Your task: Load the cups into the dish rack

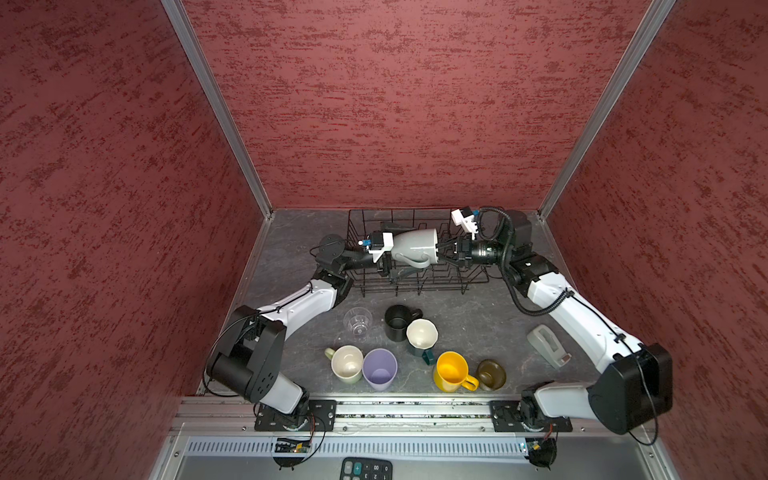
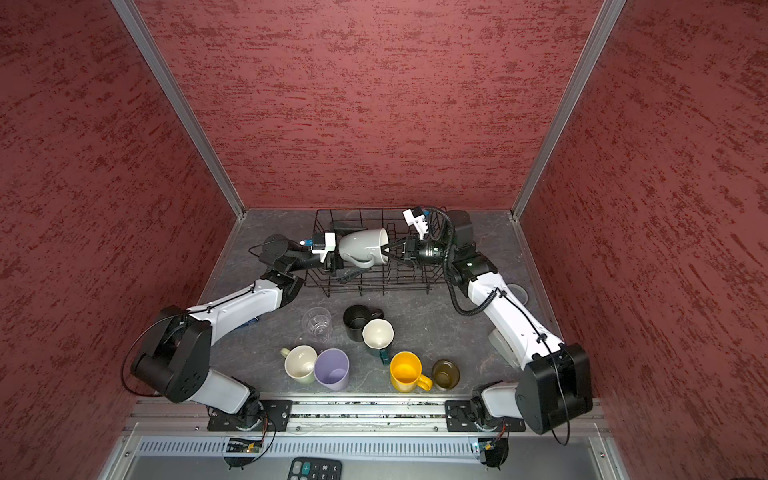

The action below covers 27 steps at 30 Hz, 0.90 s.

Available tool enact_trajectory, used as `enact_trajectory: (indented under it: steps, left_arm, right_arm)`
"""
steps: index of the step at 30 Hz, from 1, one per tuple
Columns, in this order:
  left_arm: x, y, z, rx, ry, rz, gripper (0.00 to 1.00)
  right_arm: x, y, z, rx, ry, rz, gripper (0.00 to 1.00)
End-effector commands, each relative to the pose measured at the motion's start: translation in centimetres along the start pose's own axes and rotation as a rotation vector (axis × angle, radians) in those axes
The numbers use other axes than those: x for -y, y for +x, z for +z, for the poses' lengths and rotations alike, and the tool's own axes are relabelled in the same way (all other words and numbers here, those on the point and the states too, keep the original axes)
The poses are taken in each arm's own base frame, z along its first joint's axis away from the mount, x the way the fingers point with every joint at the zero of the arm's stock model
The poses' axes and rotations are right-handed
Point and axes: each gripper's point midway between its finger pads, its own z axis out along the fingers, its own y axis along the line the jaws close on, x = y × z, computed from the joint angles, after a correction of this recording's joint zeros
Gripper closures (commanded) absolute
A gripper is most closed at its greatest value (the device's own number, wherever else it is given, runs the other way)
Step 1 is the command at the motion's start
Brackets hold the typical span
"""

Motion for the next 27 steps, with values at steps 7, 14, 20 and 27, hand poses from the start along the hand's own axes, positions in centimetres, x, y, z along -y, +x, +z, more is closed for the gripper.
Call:
enact_trajectory:
  steps: [7, 14, 20, 27]
  left_arm:
    - [0.7, -1.9, 0.6, 0.037, 0.049, 0.031, 0.01]
    - [0.9, -1.9, 0.7, 0.04, 0.056, 0.031, 0.03]
    - [0.9, -2.4, 0.7, 0.05, 0.055, 0.038, 0.06]
    - [1.0, -2.2, 0.7, 0.047, 0.062, 0.028, 0.09]
  right_arm:
    - [-1.7, 0.2, 0.6, -0.02, -0.07, -0.048, 1.0]
    - [-1.9, 0.5, 0.7, -0.023, -0.085, -0.041, 1.0]
    - [-1.8, 0.9, 0.8, -0.028, -0.116, -0.018, 1.0]
    - [-2.3, 1.1, 0.8, -0.036, -0.164, -0.011, 1.0]
